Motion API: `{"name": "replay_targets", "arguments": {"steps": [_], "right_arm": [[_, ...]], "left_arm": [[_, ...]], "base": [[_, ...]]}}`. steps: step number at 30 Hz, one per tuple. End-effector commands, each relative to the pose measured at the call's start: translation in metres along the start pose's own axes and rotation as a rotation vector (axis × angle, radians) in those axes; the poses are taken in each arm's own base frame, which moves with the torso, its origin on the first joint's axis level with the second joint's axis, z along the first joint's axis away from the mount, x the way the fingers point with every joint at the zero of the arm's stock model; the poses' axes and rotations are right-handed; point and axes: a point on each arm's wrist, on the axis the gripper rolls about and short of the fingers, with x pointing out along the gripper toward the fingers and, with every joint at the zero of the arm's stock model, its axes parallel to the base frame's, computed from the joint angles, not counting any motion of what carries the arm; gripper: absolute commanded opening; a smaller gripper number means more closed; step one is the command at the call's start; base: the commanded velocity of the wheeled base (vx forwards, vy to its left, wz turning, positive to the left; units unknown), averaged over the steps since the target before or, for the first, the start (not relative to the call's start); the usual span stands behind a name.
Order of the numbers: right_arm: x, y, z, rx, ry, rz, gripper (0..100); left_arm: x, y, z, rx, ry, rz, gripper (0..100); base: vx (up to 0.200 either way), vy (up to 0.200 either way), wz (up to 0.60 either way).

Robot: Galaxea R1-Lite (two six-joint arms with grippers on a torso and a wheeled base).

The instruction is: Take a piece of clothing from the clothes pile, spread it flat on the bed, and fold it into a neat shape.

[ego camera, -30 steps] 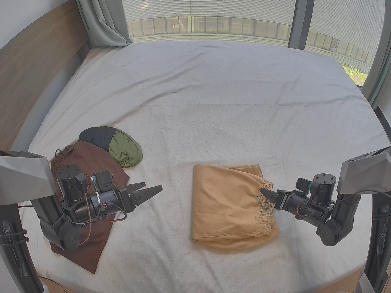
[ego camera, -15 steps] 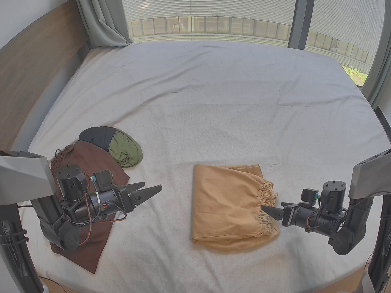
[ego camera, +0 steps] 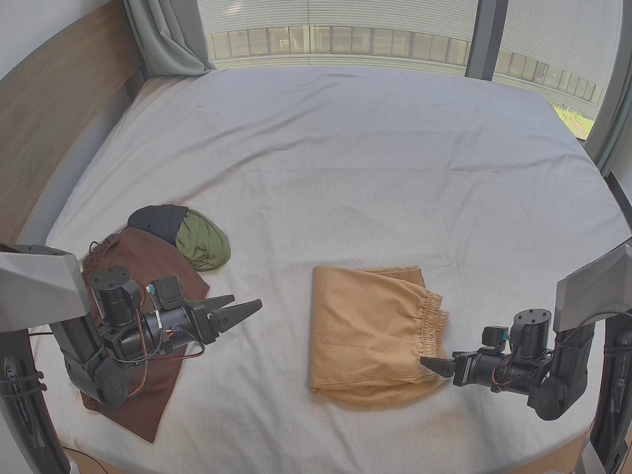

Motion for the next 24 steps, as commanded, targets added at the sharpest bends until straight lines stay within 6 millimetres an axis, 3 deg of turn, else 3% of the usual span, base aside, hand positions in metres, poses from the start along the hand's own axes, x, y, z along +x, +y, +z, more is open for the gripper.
{"name": "replay_targets", "arguments": {"steps": [1, 12, 24], "right_arm": [[0.007, -0.005, -0.010, 0.016, 0.043, -0.013, 100], [0.012, -0.006, -0.016, 0.051, 0.070, 0.003, 100], [0.039, 0.007, -0.011, 0.165, 0.037, 0.067, 100]], "left_arm": [[0.000, 0.000, -0.001, -0.001, 0.002, 0.001, 100], [0.000, 0.000, 0.000, 0.000, -0.001, 0.002, 100], [-0.001, 0.002, 0.000, 0.037, 0.000, 0.003, 100]], "base": [[0.000, 0.000, 0.00], [0.000, 0.000, 0.00], [0.000, 0.000, 0.00]]}}
